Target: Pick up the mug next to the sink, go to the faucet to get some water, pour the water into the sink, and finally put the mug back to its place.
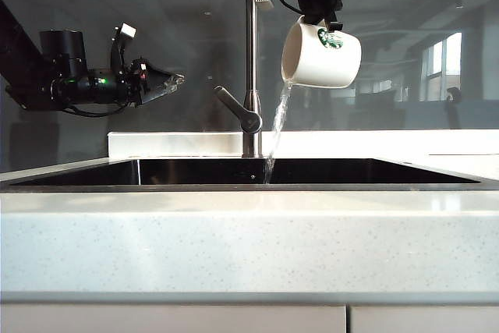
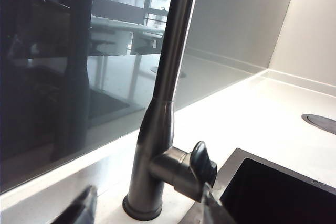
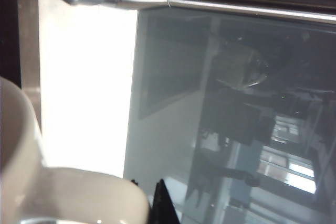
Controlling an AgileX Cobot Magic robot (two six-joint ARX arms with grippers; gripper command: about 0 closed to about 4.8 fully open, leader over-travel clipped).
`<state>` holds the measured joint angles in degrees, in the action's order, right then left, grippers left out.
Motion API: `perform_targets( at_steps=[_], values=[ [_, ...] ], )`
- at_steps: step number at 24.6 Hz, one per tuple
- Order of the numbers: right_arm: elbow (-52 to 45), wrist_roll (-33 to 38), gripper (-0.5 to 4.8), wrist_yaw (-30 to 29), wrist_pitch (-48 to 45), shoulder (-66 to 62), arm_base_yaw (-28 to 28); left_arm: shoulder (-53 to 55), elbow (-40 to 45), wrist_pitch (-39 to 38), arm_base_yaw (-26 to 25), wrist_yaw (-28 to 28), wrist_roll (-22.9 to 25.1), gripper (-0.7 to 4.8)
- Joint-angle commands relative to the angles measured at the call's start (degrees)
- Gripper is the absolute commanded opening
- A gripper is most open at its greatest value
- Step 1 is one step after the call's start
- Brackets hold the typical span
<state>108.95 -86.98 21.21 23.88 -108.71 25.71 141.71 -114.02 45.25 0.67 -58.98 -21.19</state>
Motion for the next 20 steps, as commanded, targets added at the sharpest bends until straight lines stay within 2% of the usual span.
perform_targets(
  at_steps=[1,11,15,20],
  values=[
    [0.94,-4.20,-0.05,1.18,-3.61,1.25,0.11,-0.50,-0.20,1.11,-0.20,-0.28,-0.72,2.51],
    [0.96,-12.79,-0.05,0.72,-6.10,2.91,0.22,-0.50,-0.20,1.14,-0.26,-0.26,-0.70,2.51],
    [0.94,-14.95,-0.05,-2.01,-6.58,3.69,0.24,-0.50,-0.20,1.14,-0.26,-0.33,-0.76,2.51],
    [0.94,-21.11,-0.05,-2.10,-7.02,4.07,0.74,-0.50,-0.20,1.16,-0.26,-0.68,-1.84,2.51]
  ],
)
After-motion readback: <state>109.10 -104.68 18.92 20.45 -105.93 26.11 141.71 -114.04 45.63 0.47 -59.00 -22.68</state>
